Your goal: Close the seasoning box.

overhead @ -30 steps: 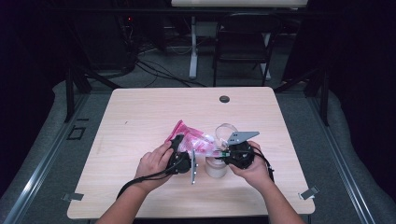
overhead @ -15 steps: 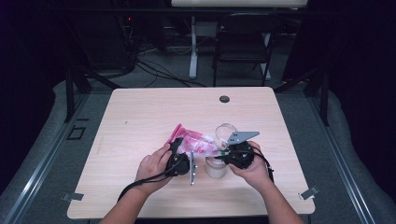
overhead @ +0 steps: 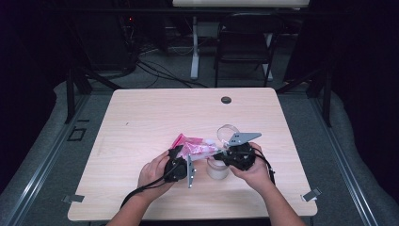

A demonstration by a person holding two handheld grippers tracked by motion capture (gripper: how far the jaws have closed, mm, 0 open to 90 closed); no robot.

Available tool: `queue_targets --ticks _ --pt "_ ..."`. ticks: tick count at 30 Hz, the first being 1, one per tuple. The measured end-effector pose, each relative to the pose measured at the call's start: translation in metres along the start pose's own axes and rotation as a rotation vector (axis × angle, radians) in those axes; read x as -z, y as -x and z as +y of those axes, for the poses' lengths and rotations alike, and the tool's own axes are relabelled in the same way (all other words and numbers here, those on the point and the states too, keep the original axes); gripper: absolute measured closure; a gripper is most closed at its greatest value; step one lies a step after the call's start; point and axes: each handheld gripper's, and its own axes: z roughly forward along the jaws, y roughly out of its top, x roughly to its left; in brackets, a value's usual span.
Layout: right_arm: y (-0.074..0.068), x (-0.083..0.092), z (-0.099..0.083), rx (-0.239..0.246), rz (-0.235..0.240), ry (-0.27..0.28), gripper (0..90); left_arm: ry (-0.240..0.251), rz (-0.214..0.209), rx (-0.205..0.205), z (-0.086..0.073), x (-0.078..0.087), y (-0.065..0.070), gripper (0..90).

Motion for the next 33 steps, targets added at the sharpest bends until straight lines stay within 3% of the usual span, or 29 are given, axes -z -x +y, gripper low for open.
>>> queue_targets --ticks 9,19,21,28,33 --pt "-0.002 0.000 0.001 0.004 0.008 0.006 87.6 0.007 -0.063 0.082 -0.006 -0.005 0.003 69.5" --pt "-0.005 -0.001 0.003 0.000 0.017 0.027 82.4 0.019 -0.177 0.167 -0.011 -0.017 0.007 71.4" --pt "-0.005 -0.001 0.003 0.005 0.009 0.024 80.3 0.018 -0.204 0.191 -0.013 -0.019 0.008 71.9" --pt "-0.004 0.001 0.004 -0.011 -0.005 0.061 63.3 0.028 -0.229 0.249 -0.018 -0.021 0.006 72.7" --pt "-0.003 0.002 0.004 -0.017 -0.001 0.079 55.9 0.027 -0.249 0.282 -0.022 -0.024 0.004 73.0"
